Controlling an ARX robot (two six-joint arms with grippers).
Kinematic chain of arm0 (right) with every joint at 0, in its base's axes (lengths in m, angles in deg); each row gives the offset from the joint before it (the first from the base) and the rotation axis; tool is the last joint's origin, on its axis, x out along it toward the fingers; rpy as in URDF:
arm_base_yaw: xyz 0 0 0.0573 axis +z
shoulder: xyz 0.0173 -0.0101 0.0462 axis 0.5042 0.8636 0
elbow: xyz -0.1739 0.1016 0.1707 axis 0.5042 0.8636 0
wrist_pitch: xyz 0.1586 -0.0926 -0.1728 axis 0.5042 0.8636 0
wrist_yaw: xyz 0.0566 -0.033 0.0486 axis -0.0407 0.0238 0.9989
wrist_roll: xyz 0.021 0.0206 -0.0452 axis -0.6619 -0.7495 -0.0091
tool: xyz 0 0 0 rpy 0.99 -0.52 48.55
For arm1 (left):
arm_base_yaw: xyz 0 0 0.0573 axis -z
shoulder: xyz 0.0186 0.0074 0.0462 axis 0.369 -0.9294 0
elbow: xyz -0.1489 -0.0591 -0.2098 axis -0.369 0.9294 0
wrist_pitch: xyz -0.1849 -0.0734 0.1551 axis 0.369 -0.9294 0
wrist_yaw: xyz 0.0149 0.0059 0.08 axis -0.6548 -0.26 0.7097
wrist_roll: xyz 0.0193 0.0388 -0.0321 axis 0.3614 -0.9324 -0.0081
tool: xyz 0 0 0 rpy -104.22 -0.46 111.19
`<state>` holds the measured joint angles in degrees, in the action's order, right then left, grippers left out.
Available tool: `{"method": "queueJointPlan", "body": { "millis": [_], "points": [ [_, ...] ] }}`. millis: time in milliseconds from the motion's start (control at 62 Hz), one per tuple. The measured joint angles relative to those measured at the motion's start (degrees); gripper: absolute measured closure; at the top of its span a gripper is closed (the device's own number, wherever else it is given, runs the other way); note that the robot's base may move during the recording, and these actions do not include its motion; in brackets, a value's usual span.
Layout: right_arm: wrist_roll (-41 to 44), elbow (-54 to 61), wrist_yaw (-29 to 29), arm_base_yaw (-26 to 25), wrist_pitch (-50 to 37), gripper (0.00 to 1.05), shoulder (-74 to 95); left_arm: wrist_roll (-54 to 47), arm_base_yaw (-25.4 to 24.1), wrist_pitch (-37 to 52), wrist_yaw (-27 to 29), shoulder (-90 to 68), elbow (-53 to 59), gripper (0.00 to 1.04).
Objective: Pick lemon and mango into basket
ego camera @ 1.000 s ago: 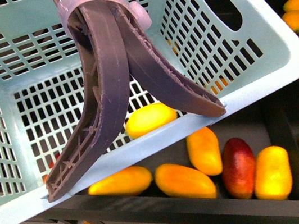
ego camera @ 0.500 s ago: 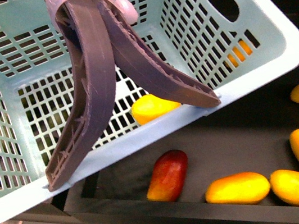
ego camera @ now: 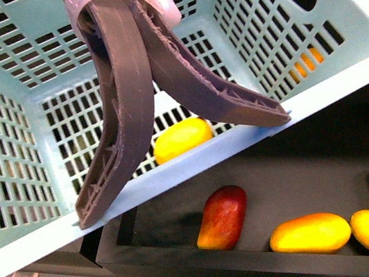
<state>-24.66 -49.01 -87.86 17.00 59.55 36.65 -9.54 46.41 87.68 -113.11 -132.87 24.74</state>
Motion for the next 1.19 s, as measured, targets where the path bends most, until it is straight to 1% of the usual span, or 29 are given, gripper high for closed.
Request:
{"method": "queueJointPlan", "body": {
  "millis": [97,177,210,339,468,581,790,1194],
  "points": [
    [-8.39,-9.11,-0.13,-0.63,-0.5,0.09,15.23,0.28,0.04,0.0,0.52,0.0,0.0,1.01],
    [-14.84,-15.28,-0.17,-0.68,1.22,0.09,23.41,0.17,-0.09,0.0,1.27,0.0,0.0,1.01],
    [-16.22,-16.72,-0.24,-0.68,1.53,0.09,25.33,0.09,-0.13,0.0,1.31,0.0,0.0,1.01],
    [-26.77,-24.41,-1.79,-0.72,2.97,0.09,35.39,0.13,-0.15,0.0,1.14,0.0,0.0,1.01],
    [-32.74,-30.03,-2.71,-0.79,4.17,0.09,42.58,0.17,-0.15,0.0,0.87,0.0,0.0,1.01],
    [-35.47,-33.86,-3.52,-1.09,4.63,0.09,47.65,0.15,-0.15,0.0,0.81,0.0,0.0,1.01],
    [-35.56,-40.06,-5.62,-1.25,5.31,0.09,55.3,0.15,-0.15,0.0,0.87,0.0,0.0,1.01],
    [-36.46,-51.82,-5.53,-1.38,8.07,0.09,65.11,0.17,-0.15,0.0,0.81,0.0,0.0,1.01]
  ]
}}
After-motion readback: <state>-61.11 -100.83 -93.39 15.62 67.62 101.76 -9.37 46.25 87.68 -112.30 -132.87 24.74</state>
